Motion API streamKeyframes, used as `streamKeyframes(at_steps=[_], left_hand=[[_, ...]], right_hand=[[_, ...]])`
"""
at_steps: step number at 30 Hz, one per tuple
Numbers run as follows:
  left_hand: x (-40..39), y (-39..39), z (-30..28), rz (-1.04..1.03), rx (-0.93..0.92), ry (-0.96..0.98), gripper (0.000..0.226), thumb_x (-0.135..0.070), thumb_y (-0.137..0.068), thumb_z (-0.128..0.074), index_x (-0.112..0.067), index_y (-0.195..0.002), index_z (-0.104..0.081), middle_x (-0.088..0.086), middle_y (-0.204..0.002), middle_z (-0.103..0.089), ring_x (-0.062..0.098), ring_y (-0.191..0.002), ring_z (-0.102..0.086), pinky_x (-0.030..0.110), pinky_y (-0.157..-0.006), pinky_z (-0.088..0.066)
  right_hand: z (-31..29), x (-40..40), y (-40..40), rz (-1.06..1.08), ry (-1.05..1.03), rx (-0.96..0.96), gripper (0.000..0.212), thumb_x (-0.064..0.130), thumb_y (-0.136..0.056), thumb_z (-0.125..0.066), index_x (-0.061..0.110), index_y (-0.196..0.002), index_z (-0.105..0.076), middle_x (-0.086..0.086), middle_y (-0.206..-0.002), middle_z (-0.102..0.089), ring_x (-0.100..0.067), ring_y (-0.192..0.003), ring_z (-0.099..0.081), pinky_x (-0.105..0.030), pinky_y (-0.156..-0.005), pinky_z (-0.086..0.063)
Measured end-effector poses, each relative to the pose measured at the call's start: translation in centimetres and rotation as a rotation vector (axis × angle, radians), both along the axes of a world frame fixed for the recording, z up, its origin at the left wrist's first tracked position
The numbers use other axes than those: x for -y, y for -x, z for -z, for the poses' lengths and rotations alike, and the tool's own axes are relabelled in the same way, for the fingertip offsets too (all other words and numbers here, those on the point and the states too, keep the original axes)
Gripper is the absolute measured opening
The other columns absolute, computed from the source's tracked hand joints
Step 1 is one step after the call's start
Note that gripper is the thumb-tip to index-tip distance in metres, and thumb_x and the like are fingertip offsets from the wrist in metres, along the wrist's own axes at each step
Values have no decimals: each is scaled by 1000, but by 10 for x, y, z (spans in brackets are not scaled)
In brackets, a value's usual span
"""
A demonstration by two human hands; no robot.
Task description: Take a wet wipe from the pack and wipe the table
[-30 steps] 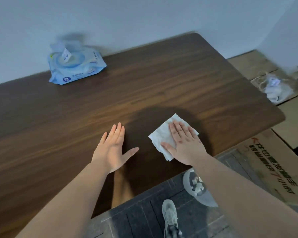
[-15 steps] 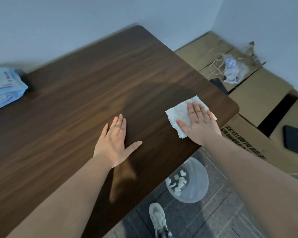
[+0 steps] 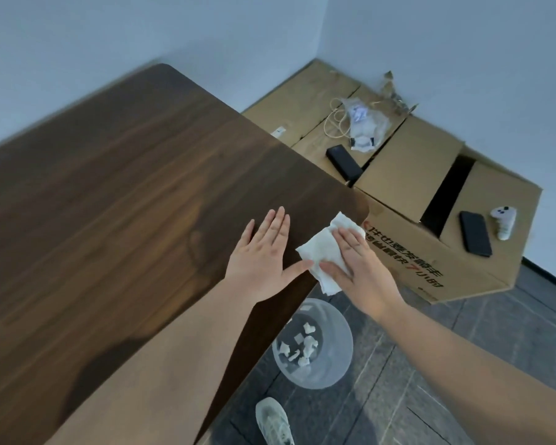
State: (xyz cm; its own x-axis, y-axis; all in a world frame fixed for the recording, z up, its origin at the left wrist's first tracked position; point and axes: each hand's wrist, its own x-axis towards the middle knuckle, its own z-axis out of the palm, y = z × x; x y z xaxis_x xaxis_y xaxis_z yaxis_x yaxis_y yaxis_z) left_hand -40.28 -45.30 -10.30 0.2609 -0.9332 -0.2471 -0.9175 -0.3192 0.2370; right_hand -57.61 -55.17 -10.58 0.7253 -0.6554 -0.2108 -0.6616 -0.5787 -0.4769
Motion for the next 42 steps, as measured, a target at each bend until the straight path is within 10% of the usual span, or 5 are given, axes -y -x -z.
streamKeyframes(at_steps=[7, 23, 29, 33, 42], left_hand=[[41, 19, 9, 78, 54, 31, 87, -75, -83, -2, -19, -149, 8, -4, -159, 13, 9, -143, 18, 44, -118, 8], [51, 32, 23, 51, 108, 173, 91, -77, -82, -7, -17, -150, -3, -3, -160, 0, 9, -145, 5, 42, -119, 2], [53, 33, 26, 58, 123, 181, 92, -77, -82, -8, -17, -151, -3, -2, -160, -1, 10, -146, 4, 42, -119, 1], [53, 34, 27, 59, 141, 181, 91, -77, -82, -9, -18, -151, -3, -3, -160, -1, 10, -146, 4, 41, -119, 1], [54, 34, 25, 52, 134, 169, 91, -78, -82, -10, -18, -151, -5, -4, -160, -1, 9, -146, 3, 41, -119, 1]], right_hand=[[18, -1, 47, 245, -3, 86, 24, 11, -94, -54, 14, -113, -68, 0, -116, -68, -21, -105, -61, -21, -81, -39], [193, -45, 71, 374, -427, -363, 38, 13, -98, -40, 18, -61, -34, 0, -58, -41, -15, -52, -40, -24, -46, -31], [233, -54, 65, 457, -556, -329, 10, 15, -95, -47, 14, -99, -55, -2, -84, -57, -18, -72, -52, -29, -69, -43], [253, -57, 65, 419, -632, -361, 60, 32, -93, -56, 14, -146, -32, -6, -145, -43, -26, -128, -45, -36, -103, -37], [232, -58, 72, 419, -656, -313, 58, 33, -96, -52, 17, -147, -31, -5, -149, -40, -25, -129, -45, -35, -103, -38]])
